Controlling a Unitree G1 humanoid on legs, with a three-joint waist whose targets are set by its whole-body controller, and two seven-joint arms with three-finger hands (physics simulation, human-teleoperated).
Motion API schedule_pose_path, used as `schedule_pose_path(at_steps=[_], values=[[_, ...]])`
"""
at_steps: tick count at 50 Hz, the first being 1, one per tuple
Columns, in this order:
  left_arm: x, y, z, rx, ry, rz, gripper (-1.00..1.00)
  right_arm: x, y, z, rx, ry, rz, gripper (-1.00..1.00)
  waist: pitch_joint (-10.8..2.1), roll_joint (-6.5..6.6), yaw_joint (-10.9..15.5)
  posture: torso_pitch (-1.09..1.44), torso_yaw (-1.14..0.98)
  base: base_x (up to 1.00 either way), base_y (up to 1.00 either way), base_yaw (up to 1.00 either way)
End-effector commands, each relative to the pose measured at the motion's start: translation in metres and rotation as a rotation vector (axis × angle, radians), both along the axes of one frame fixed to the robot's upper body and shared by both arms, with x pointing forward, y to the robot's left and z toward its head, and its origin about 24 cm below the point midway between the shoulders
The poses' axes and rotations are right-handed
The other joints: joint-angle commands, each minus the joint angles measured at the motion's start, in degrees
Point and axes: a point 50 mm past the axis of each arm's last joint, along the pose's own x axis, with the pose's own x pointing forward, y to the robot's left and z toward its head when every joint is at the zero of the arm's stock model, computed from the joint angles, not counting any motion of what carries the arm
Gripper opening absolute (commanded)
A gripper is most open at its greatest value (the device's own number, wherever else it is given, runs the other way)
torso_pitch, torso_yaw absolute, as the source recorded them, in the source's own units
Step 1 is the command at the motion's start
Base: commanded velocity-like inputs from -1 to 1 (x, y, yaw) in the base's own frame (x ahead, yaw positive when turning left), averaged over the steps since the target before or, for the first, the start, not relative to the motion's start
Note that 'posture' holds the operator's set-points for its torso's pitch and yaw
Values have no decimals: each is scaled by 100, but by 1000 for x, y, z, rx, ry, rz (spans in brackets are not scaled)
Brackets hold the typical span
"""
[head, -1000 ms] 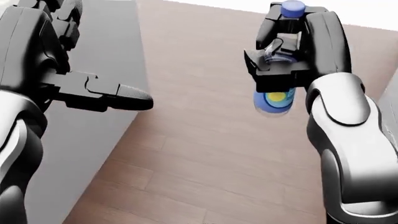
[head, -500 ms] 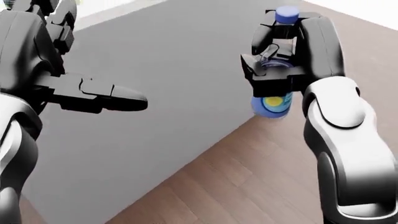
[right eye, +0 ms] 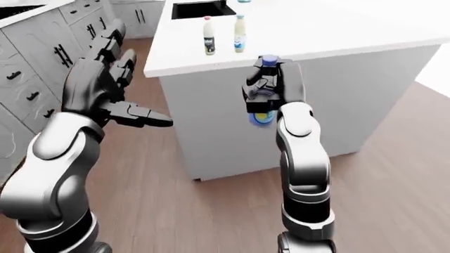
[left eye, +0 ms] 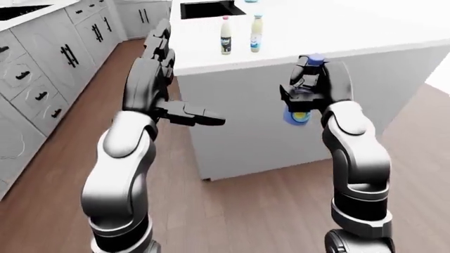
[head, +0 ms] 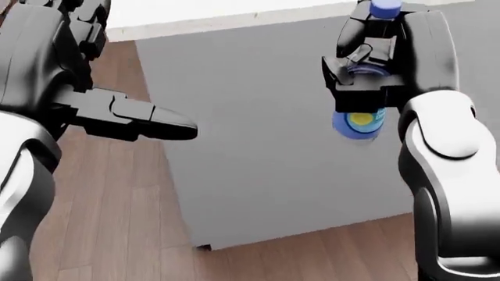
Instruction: Move the drinks to the dining counter.
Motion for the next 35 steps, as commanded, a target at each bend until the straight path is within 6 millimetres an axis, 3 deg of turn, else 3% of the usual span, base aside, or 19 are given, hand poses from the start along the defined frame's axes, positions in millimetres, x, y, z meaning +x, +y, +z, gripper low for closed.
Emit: schedule_pose_path(at_steps=[1,3,4,5,6,7,8,10,11,17,21,24,26,28,29,30,33,35], values=[[-5,2,12,-5,-73,15,100,-6,5,22,-7,-122,28,-100,-201,16,27,0,0,0,0,100],[-4,3,12,-6,-73,15,100,-6,5,22,-4,-124,20,-100,-180,-39,90,0,0,0,0,100],[-4,3,12,-6,-72,15,100,-7,5,23,2,-110,27,-100,-190,-103,-70,0,0,0,37,0],[-4,3,12,-5,-73,16,100,-8,5,23,0,-90,17,-100,-118,-354,27,0,0,0,0,0],[-4,3,12,-5,-72,18,100,-7,4,24,17,-87,21,-100,-58,-334,17,0,0,0,0,0],[-4,3,12,-4,-72,17,100,-7,4,23,20,-85,22,-100,-72,-367,-3,0,0,0,-19,0],[-5,3,12,-4,-72,17,100,-7,4,23,18,-83,24,-100,-98,-319,-14,0,0,0,-52,0],[-5,2,13,-4,-74,15,100,-7,4,23,21,-80,29,-100,-104,-64,-34,0,0,7,-88,0],[-5,3,13,-4,-74,15,100,-7,4,23,23,-80,31,-100,-99,-40,-26,0,0,8,-92,0],[-5,2,11,-4,-74,12,100,-7,4,22,24,-81,34,-100,-129,-123,19,0,0,8,-92,0],[-5,2,12,-4,-77,12,100,-8,4,25,23,-87,34,-100,-130,-253,68,0,0,9,-92,0],[-5,2,11,-5,-75,13,100,-7,4,22,25,-83,34,-100,-116,-415,96,0,0,8,-91,0],[-5,3,10,-5,-75,13,100,-7,4,21,24,-82,34,-100,-127,-611,104,0,0,9,-92,0],[-5,3,9,-4,-73,13,100,-7,4,20,25,-80,33,-100,-200,-1043,132,0,0,19,-92,0],[-5,2,9,-5,-72,13,100,-7,4,21,24,-79,33,-100,-109,-820,18,0,0,33,-92,0],[-5,2,8,-6,-72,12,100,-7,4,21,23,-80,33,-100,16,-835,85,0,0,38,-92,0],[-5,1,6,-6,-69,11,100,-7,4,19,22,-78,32,-100,39,-718,63,0,0,49,-90,0],[-4,2,8,-8,-70,10,100,-6,3,19,24,-78,32,-100,138,-621,73,0,0,53,-89,0]])
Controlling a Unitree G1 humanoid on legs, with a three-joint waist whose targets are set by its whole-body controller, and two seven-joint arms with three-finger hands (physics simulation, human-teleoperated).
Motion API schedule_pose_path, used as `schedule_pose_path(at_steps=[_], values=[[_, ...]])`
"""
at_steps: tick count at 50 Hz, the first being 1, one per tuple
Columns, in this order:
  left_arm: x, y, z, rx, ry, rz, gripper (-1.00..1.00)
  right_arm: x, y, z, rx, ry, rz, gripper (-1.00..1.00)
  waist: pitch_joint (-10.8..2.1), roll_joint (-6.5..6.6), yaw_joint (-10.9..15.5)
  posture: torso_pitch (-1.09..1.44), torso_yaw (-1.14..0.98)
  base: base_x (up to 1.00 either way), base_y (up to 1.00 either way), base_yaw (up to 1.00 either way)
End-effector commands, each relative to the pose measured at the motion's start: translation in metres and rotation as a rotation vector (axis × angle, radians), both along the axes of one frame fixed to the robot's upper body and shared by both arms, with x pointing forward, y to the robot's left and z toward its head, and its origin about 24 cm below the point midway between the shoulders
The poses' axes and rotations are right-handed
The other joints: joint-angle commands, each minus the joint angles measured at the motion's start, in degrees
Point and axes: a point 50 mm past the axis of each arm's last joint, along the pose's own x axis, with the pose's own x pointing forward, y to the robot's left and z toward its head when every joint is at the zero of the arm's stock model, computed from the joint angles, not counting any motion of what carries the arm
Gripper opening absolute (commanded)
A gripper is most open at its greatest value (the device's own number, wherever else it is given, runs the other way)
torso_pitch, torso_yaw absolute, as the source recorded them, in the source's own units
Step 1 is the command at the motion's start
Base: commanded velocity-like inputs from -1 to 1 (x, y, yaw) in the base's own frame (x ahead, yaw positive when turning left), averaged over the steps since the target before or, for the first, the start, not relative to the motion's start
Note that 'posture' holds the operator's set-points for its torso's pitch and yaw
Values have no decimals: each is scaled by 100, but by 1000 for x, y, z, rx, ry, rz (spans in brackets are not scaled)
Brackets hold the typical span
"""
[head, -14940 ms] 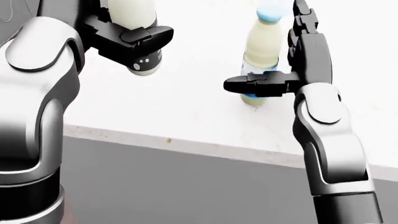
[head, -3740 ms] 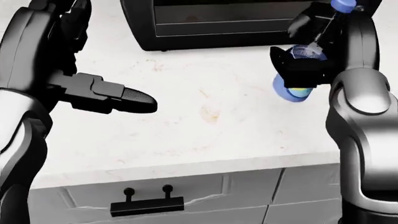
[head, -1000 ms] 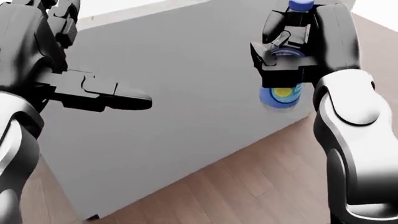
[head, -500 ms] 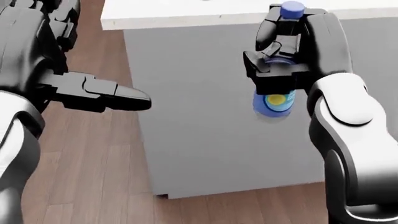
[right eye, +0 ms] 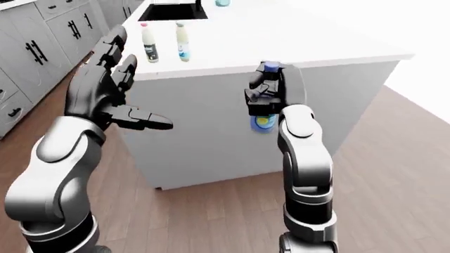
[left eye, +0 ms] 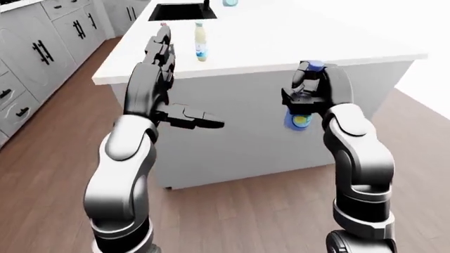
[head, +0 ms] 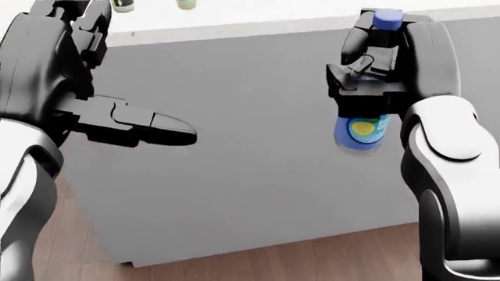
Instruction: Move the drinks to the dining counter.
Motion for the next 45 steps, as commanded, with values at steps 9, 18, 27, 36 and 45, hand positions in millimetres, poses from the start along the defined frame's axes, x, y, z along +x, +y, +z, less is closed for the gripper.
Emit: schedule_pose_path(at_steps=[9,18,27,36,45], values=[[-5,0,15,0,-90,6,100,-7,8,26,-16,-157,45,-100,-288,93,154,0,0,35,-45,0],[-6,2,16,-3,-92,9,100,-6,10,26,-9,-158,53,-100,-363,-84,20,0,0,0,0,98],[-7,1,17,0,-93,8,100,-8,6,31,-8,-178,39,-100,-311,209,58,0,0,0,0,100],[-6,2,17,1,-95,9,100,-9,6,35,-4,-183,40,-100,-358,271,104,0,0,0,0,98],[-8,4,24,6,-106,15,100,-11,8,45,-15,-213,58,-100,-187,-124,-16,0,0,0,0,5]])
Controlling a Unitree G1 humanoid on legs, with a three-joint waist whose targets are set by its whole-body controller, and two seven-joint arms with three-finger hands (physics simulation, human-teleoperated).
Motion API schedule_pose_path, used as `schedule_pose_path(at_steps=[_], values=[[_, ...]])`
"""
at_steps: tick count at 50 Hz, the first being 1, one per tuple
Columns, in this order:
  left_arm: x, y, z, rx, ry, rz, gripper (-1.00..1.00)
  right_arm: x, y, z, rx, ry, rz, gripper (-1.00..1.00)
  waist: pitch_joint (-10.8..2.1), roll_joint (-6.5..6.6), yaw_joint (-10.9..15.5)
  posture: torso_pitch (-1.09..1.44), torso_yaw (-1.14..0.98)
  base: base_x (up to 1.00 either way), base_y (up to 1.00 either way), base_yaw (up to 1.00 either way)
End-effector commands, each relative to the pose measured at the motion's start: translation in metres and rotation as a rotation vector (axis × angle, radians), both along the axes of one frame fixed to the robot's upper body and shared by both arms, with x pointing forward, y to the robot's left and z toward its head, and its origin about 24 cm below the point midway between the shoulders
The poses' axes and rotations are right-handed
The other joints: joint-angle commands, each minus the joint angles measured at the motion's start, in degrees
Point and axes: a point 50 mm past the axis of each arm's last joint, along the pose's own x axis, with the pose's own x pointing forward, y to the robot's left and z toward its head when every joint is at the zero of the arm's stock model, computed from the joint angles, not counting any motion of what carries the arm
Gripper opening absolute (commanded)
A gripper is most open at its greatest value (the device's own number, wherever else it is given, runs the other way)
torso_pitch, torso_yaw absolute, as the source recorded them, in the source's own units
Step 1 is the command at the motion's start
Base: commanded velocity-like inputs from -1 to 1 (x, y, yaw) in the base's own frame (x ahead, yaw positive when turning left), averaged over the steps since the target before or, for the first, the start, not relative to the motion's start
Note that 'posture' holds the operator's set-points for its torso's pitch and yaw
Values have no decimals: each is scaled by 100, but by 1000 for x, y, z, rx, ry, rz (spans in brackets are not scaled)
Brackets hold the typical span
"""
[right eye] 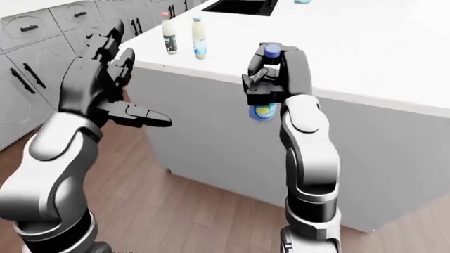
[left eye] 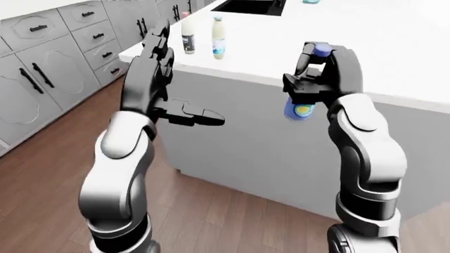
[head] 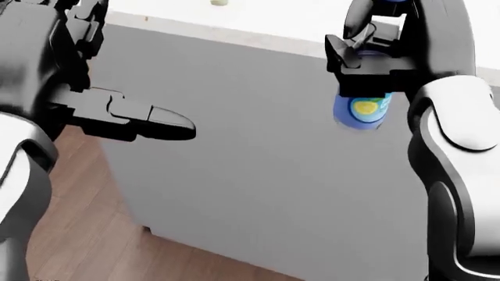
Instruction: Move the drinks to the dining counter.
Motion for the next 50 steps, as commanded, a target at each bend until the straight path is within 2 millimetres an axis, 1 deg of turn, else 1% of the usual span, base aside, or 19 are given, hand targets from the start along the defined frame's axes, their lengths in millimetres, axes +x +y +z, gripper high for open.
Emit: schedule_pose_path(at_steps=[1,4,6,7,14,17,19,20,22,23,32,34,36,37,39,45,47,49,50], values=[[-6,5,16,-4,-82,20,100,-5,4,19,-7,-84,8,-100,-183,-27,38,0,0,0,0,0],[-7,7,18,-5,-84,26,100,-6,5,21,-6,-90,14,-100,-228,52,-16,0,0,0,0,0],[-8,7,19,-5,-85,27,100,-6,6,19,-8,-89,15,-100,-397,69,123,0,0,4,7,50],[-8,7,19,-5,-85,27,100,-6,6,20,-7,-89,16,-100,-297,84,28,0,0,8,0,100],[-8,8,19,-4,-85,28,100,-7,4,20,1,-93,8,-100,-273,215,-24,0,0,7,0,100],[-7,8,19,-5,-84,27,100,-7,2,19,-3,-95,-3,-100,-282,405,-81,0,0,8,0,89],[-7,7,19,-3,-85,27,100,-7,0,21,13,-98,-5,-100,-406,732,-150,0,0,0,3,0],[-7,8,20,-4,-85,28,100,-7,-1,22,15,-101,-10,-100,-300,495,-207,0,0,0,0,0],[-6,8,21,-3,-87,28,100,-7,-1,23,17,-102,-12,-100,-274,445,-160,0,0,0,0,0],[-7,8,21,-3,-88,29,100,-6,-2,22,18,-102,-12,-100,-407,447,-150,0,0,8,0,0],[-7,8,22,-1,-89,30,100,-9,-7,26,32,-114,-26,-100,-288,268,-38,0,0,16,0,0],[-6,7,22,0,-89,29,100,-10,-9,27,37,-118,-32,-100,-293,128,-6,0,0,18,0,0],[-6,7,21,-1,-89,29,100,-11,-11,27,42,-123,-40,-100,-373,-171,20,0,0,18,0,0],[-6,7,21,0,-88,29,100,-11,-12,27,41,-124,-41,-100,-294,27,-30,0,0,19,0,0],[-6,6,22,0,-89,28,100,-12,-13,29,42,-127,-44,-100,-257,-113,-25,0,0,18,-2,0],[-6,5,23,2,-91,26,100,-12,-12,29,38,-130,-43,-100,-186,205,-75,0,0,17,-6,0],[-5,6,22,2,-90,27,100,-12,-12,29,38,-130,-43,-100,-198,395,-105,0,0,18,-6,0],[-6,6,21,2,-89,27,100,-12,-12,29,39,-132,-44,-100,-331,759,-128,0,0,18,-5,0],[-6,6,20,2,-88,27,100,-12,-12,28,41,-132,-44,-100,-291,493,-77,0,0,18,-5,0]])
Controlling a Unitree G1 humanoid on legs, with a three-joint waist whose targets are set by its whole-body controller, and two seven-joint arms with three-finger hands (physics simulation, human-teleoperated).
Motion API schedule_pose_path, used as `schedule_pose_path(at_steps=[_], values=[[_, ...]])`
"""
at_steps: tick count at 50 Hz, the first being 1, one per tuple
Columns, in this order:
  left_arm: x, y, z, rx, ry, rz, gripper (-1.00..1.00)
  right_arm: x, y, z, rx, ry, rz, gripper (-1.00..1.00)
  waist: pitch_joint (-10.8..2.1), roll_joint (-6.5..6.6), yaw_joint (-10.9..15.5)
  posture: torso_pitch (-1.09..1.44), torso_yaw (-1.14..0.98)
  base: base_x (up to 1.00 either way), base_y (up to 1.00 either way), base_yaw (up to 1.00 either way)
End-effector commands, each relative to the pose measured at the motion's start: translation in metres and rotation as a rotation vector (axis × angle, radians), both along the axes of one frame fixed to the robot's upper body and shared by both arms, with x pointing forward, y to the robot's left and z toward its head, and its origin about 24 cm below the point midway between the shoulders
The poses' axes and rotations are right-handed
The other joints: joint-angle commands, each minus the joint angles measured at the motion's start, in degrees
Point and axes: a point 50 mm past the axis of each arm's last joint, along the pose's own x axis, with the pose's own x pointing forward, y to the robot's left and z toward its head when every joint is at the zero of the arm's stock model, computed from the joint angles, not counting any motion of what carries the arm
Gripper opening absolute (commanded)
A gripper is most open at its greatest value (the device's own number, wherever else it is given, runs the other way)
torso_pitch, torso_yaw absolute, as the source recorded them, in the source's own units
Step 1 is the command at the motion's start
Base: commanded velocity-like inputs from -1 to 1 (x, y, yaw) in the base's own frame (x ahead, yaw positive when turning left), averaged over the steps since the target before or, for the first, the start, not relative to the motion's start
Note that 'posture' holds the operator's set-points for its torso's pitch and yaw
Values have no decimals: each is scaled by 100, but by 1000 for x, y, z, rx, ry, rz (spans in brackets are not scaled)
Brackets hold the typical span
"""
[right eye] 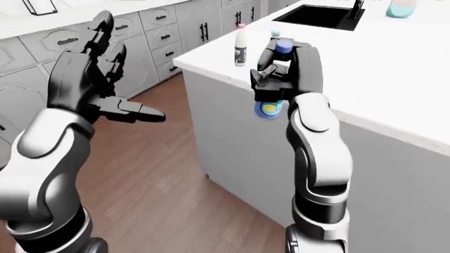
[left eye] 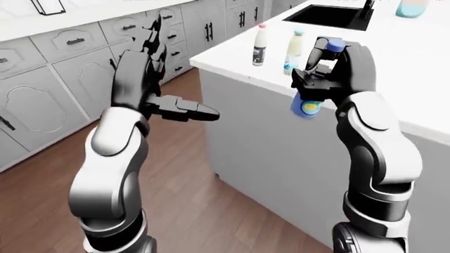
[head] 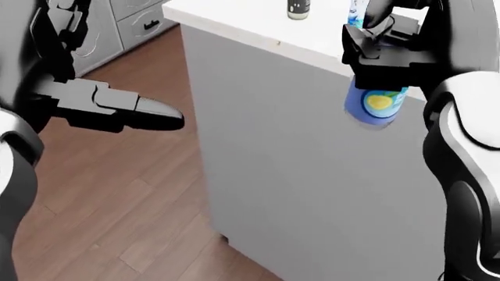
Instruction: Move the drinks to the dining counter.
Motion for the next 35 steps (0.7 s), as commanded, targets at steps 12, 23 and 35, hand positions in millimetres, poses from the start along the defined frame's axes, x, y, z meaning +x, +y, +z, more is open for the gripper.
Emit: schedule_pose_path(at_steps=[12,23,35], values=[[-5,-1,13,1,-74,-2,100,-7,-2,21,3,-118,-10,-100,-268,-146,-14,0,0,6,-30,0],[-5,-1,12,1,-73,-3,100,-8,-2,23,4,-122,-9,-100,-241,-543,27,0,0,0,-52,0],[-6,0,11,-1,-72,0,100,-8,-1,24,-6,-130,-9,-100,-161,-584,111,0,0,11,-28,0]])
